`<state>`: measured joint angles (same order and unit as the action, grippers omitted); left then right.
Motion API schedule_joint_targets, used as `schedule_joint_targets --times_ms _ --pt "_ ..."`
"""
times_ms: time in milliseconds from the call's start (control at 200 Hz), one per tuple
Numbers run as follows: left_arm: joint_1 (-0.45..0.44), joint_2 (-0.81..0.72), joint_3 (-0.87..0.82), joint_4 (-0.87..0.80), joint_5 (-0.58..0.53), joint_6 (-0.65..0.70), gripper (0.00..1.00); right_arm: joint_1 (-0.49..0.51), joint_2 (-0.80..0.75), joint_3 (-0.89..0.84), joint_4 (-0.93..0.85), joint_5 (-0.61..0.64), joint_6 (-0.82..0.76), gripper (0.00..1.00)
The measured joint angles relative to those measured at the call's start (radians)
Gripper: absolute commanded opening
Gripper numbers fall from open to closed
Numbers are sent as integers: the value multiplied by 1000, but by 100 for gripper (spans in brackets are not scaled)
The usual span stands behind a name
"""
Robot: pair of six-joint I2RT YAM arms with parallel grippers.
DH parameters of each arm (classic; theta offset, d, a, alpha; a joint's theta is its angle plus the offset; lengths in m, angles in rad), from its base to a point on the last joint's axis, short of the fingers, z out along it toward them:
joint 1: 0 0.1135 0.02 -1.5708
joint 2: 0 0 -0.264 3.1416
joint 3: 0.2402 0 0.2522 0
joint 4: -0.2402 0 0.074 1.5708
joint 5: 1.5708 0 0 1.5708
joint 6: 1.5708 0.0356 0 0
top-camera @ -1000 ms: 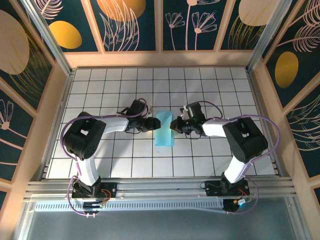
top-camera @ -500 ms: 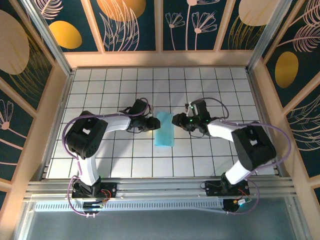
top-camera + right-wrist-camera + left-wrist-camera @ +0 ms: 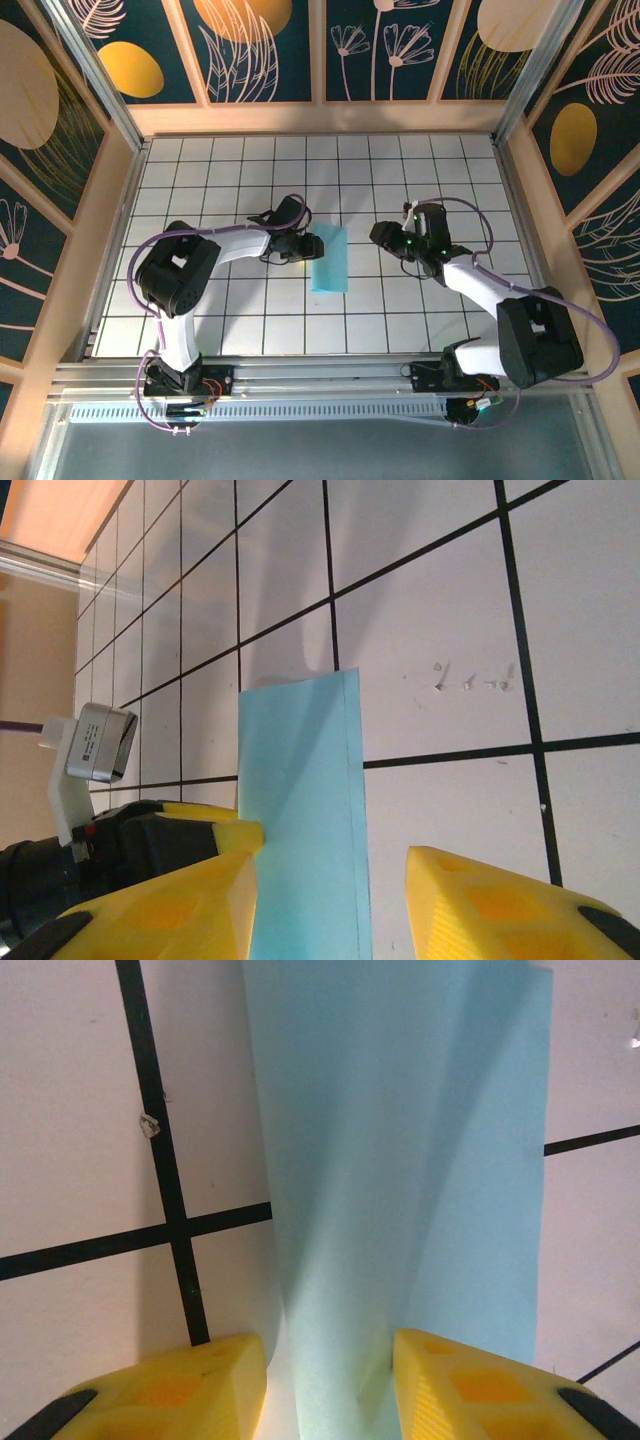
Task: Fold a paper plane with a square sheet of paper (fold left side to right side)
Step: First fold in half a square sheet of paper at the center of the table.
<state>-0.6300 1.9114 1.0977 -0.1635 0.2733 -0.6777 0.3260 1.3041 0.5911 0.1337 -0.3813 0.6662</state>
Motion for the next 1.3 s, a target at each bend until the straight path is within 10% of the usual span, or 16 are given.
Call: schedule_joint_targets --times_ms 1296 --pt "-32 50 118 -156 -66 45 47 -5 -8 -18 -11 -5 -6 44"
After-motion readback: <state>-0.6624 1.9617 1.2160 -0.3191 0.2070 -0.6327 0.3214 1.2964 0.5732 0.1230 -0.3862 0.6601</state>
